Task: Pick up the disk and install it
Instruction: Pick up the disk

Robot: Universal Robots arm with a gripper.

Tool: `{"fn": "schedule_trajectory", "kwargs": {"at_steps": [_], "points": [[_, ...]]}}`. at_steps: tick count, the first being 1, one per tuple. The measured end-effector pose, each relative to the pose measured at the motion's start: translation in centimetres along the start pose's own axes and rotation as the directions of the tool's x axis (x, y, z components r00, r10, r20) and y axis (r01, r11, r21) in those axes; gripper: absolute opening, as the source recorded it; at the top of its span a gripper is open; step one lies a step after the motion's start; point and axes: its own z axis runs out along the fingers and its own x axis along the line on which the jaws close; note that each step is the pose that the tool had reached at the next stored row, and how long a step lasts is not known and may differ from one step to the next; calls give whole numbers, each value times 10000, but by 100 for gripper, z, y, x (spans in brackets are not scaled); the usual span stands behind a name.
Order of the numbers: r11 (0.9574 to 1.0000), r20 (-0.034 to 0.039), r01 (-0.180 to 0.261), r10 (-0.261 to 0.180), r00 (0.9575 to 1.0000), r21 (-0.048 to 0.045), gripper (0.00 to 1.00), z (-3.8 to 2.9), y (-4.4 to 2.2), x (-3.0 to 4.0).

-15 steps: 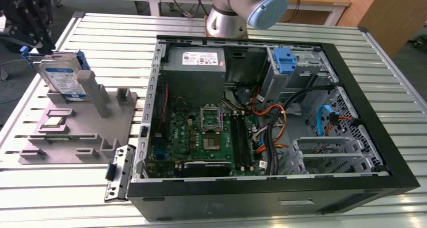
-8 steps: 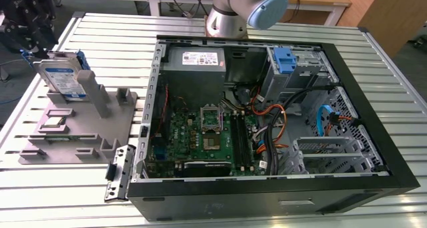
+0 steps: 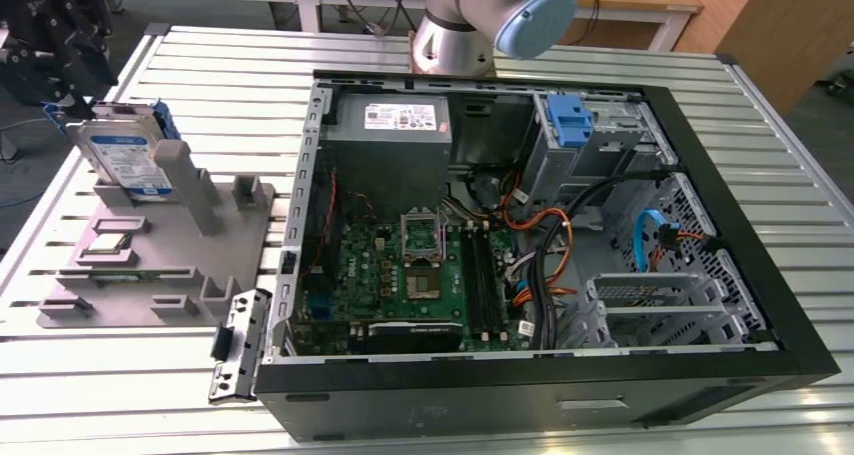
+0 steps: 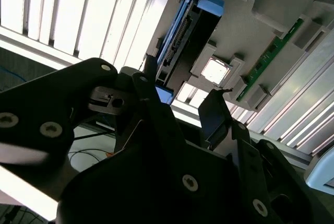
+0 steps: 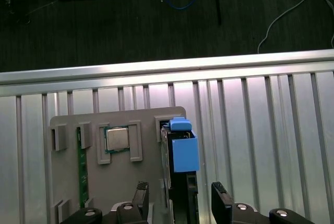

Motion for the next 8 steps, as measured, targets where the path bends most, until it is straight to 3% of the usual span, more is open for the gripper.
{"fn": "schedule_trajectory", "kwargs": {"at_steps": [8], "points": [[10000, -1, 0, 0, 10000, -1, 59, 9, -1, 1]]}}
